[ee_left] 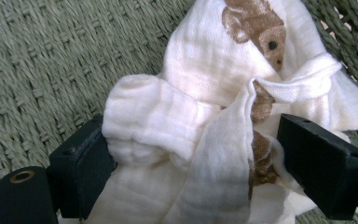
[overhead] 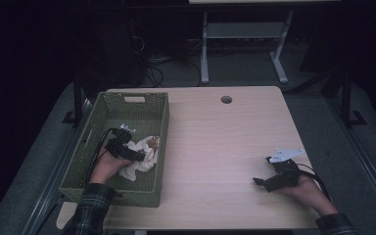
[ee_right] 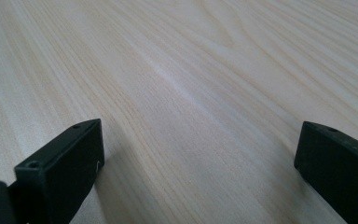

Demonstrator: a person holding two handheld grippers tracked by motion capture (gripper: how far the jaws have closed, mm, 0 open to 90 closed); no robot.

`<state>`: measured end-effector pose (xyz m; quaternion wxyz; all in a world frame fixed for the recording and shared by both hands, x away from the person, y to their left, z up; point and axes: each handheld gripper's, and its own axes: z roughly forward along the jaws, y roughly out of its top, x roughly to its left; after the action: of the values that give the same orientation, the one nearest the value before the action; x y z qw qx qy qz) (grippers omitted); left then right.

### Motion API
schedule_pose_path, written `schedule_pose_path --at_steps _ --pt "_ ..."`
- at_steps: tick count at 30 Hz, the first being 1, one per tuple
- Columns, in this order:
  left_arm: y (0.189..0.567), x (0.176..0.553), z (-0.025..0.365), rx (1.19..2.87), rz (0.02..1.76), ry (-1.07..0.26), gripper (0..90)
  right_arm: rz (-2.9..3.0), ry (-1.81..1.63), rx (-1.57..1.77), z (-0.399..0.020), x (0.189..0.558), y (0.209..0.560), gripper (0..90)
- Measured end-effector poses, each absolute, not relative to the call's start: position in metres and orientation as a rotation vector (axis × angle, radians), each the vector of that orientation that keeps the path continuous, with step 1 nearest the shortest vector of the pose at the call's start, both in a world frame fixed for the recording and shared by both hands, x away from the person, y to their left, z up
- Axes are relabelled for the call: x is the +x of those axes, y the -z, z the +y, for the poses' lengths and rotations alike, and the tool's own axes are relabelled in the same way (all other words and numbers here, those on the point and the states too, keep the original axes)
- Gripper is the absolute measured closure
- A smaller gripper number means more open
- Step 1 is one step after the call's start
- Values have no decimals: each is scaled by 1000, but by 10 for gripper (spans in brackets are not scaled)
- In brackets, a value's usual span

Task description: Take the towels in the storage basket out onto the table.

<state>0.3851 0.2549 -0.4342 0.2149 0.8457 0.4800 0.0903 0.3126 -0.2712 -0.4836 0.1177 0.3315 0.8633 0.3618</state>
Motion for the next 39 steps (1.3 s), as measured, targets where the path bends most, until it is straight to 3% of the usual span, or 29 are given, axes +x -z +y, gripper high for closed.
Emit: schedule_pose_path --at_steps 5,11,16,19,25,39 --pt "437 385 254 2370 1323 -208 141 2526 -1059 970 -271 313 484 9" --pt "434 384 253 2386 1300 -159 310 2526 -1059 970 -271 313 484 9" --pt "429 381 251 2413 1229 -123 646 2526 -1059 970 -271 313 484 9" --pt "428 381 251 2407 1243 -112 725 2526 -1059 968 -271 313 484 9" --pt "423 380 254 2391 1247 -107 759 2526 -1059 970 -271 313 484 10" --pt "389 367 273 2133 1205 -238 769 2526 -1059 969 -271 313 484 9"
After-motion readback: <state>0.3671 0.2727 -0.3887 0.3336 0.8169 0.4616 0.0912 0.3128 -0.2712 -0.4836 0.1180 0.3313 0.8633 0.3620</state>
